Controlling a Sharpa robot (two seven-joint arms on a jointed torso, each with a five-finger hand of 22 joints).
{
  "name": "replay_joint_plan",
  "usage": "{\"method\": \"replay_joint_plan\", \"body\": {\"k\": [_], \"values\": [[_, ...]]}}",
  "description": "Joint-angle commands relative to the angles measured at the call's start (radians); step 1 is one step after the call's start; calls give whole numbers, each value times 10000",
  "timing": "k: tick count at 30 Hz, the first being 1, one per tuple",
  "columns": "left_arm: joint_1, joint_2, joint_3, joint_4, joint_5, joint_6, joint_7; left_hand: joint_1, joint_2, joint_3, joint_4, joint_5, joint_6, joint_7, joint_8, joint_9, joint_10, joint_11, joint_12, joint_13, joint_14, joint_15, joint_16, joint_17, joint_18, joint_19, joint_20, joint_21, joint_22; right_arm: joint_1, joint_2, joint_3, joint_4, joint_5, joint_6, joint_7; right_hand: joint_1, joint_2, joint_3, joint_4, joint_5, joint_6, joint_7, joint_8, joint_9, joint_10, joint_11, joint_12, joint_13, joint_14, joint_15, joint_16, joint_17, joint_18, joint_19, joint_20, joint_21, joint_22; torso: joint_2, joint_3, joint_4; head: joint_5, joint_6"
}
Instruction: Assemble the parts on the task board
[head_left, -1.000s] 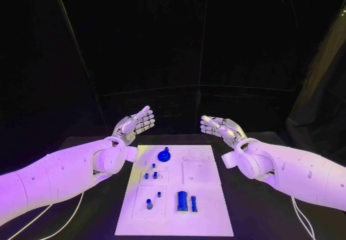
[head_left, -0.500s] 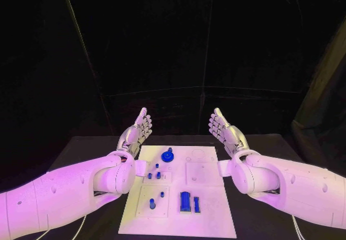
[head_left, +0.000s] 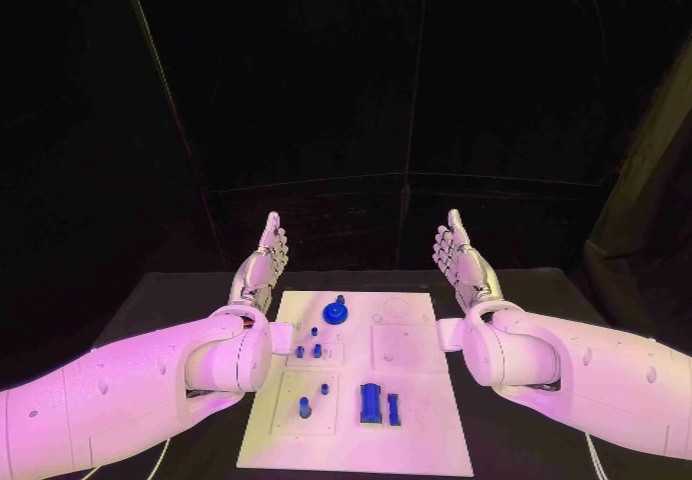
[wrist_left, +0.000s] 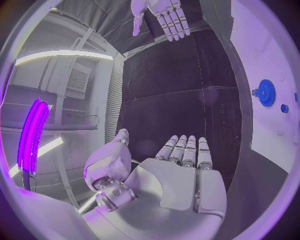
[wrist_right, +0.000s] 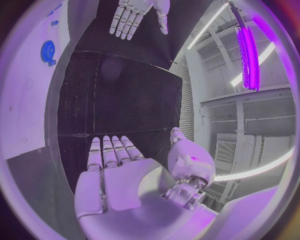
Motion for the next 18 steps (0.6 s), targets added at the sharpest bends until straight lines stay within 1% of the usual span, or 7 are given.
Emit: {"method": "replay_joint_plan", "body": {"k": [1,5,6,12,13,17,18], "values": [[15,-2,15,22,-170,-244,278,-676,-1,-57,2,-37,-500,-7,-39,-12,-502,-8,-66,-13,-463,-6,-67,-17,-213,-366,-62,-39,-35,19,-1,10,27,75,-182,195,-731,0,59,2,-63,-459,-16,-38,-12,-533,-5,-33,-17,-562,1,-44,-13,-222,-459,-52,-74,-25,0,0,0,-2,-1],[15,-2,15,22,-170,-244,278,-910,-1,-57,2,-37,-641,-7,-39,-12,-670,-8,-66,-13,-618,-6,-67,-17,-213,-473,-62,-39,-35,19,-1,10,27,75,-182,195,-1008,0,59,2,-63,-615,-16,-38,-12,-727,-5,-33,-17,-772,1,-44,-13,-222,-620,-52,-74,-25,0,0,0,-2,-1],[15,-2,15,22,-170,-244,278,-939,-1,-57,2,-37,-678,-7,-39,-12,-670,-8,-66,-13,-630,-6,-67,-17,-213,-1182,-62,-39,-35,19,-1,10,27,75,-182,195,-1016,0,59,2,-63,-620,-16,-38,-12,-736,-5,-33,-17,-773,1,-44,-13,-222,-621,-52,-74,-25,0,0,0,-2,-1],[15,-2,15,22,-170,-244,278,-1162,-1,-57,2,-37,-829,-7,-39,-12,-858,-8,-66,-13,-1457,-6,-67,-17,-213,-1182,-62,-39,-35,19,-1,10,27,75,-182,195,-1519,0,59,2,-63,-1499,-16,-38,-12,-1723,-5,-33,-17,-1815,1,-44,-13,-222,-1457,-52,-74,-25,0,0,0,-2,-1],[15,-2,15,22,-170,-244,278,-1204,-1,-57,2,-37,-1560,-7,-39,-12,-881,-8,-66,-13,-1457,-6,-67,-17,-213,-1182,-62,-39,-35,19,-1,10,27,75,-182,195,-2365,0,59,2,-63,-1499,-16,-38,-12,-1723,-5,-33,-17,-1815,1,-44,-13,-222,-1457,-52,-74,-25,0,0,0,-2,-1],[15,-2,15,22,-170,-244,278,-1318,-1,-57,2,-37,-1560,-7,-39,-12,-1582,-8,-66,-13,-1457,-6,-67,-17,-213,-1182,-62,-39,-35,19,-1,10,27,75,-182,195,-2365,0,59,2,-63,-1499,-16,-38,-12,-1723,-5,-33,-17,-1815,1,-44,-13,-222,-1457,-52,-74,-25,0,0,0,-2,-1],[15,-2,15,22,-170,-244,278,-2126,-1,-57,2,-37,-1560,-7,-39,-12,-1582,-8,-66,-13,-1457,-6,-67,-17,-213,-1182,-62,-39,-35,19,-1,10,27,75,-182,195,-2365,0,59,2,-63,-1499,-16,-38,-12,-1723,-5,-33,-17,-1815,1,-44,-13,-222,-1457,-52,-74,-25,0,0,0,-2,-1]]}}
